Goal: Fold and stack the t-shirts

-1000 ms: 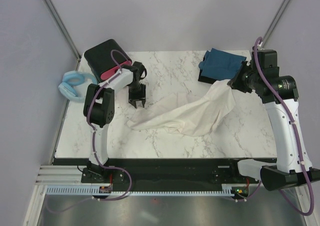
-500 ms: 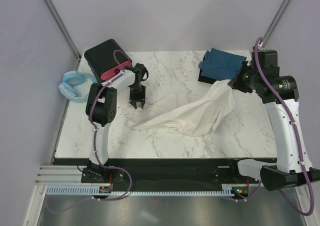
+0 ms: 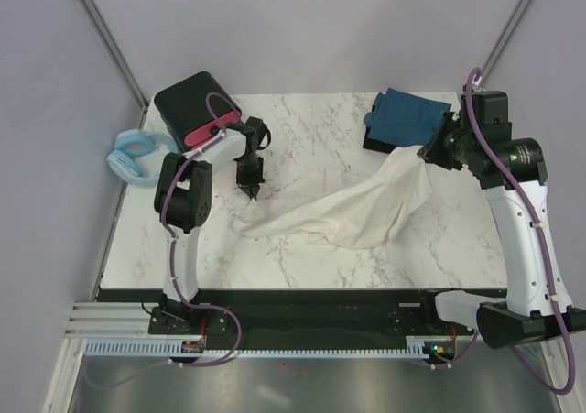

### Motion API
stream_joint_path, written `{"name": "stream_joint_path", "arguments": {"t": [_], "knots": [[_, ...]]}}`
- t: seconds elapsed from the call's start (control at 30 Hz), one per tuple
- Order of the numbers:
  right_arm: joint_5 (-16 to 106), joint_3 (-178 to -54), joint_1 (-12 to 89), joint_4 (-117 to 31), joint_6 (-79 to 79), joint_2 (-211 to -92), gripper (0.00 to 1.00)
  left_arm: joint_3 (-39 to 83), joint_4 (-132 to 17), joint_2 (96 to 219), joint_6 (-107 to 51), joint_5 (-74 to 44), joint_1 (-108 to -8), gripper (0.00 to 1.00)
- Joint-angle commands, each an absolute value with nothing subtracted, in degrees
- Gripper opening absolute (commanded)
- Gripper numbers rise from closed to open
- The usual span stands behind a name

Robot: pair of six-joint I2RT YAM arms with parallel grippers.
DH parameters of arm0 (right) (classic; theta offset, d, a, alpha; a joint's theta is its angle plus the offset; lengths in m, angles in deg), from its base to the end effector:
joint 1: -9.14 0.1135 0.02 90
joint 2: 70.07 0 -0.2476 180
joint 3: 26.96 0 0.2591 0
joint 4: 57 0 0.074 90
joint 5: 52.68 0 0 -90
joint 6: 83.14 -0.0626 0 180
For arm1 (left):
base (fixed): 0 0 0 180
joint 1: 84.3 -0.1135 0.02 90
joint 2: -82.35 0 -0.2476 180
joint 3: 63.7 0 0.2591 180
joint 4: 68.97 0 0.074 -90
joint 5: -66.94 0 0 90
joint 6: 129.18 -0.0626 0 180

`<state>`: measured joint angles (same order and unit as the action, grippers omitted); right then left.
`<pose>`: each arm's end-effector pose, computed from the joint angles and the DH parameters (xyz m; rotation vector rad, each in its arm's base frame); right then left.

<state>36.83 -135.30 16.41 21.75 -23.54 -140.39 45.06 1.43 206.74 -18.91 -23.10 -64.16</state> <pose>0.2424 0.0304 0.4171 0.4663 2.2563 0.3318 0.3932 -0.1442 0.1117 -0.0035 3.0761 -0.0358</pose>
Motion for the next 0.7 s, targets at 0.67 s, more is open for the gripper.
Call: {"name": "stream_joint_path", "arguments": {"t": [0.67], "knots": [[30.30, -139.21, 16.26, 9.48, -20.22, -139.59, 0.00, 55.50, 6.56, 171.30, -12.82, -32.11, -68.66, 0.02]]}}
